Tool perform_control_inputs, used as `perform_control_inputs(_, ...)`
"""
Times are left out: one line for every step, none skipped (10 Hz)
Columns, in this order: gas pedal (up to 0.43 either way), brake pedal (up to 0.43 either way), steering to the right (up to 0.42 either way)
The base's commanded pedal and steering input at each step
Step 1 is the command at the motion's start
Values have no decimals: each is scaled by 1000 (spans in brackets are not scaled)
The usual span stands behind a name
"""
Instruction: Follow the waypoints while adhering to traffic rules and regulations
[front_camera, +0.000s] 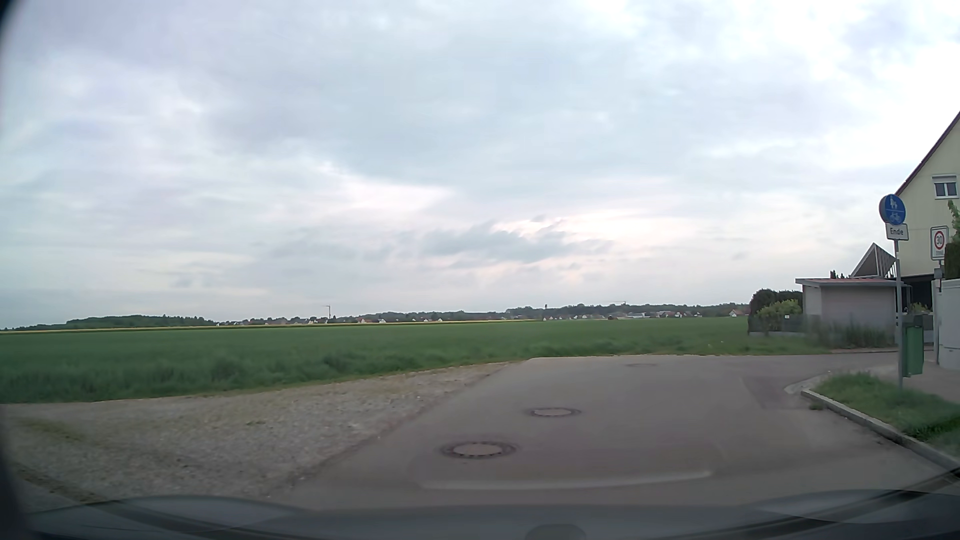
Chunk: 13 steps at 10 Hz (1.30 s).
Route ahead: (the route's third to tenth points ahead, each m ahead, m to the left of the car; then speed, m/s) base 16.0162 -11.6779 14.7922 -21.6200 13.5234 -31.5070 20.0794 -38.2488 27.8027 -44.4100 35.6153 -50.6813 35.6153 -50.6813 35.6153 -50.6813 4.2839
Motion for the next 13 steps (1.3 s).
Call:
perform_control_inputs(59,0,128)
perform_control_inputs(59,0,128)
perform_control_inputs(59,0,128)
perform_control_inputs(59,0,129)
perform_control_inputs(59,0,129)
perform_control_inputs(47,0,129)
perform_control_inputs(47,0,131)
perform_control_inputs(47,0,136)
perform_control_inputs(47,0,146)
perform_control_inputs(39,0,158)
perform_control_inputs(39,0,166)
perform_control_inputs(39,0,177)
perform_control_inputs(39,0,182)
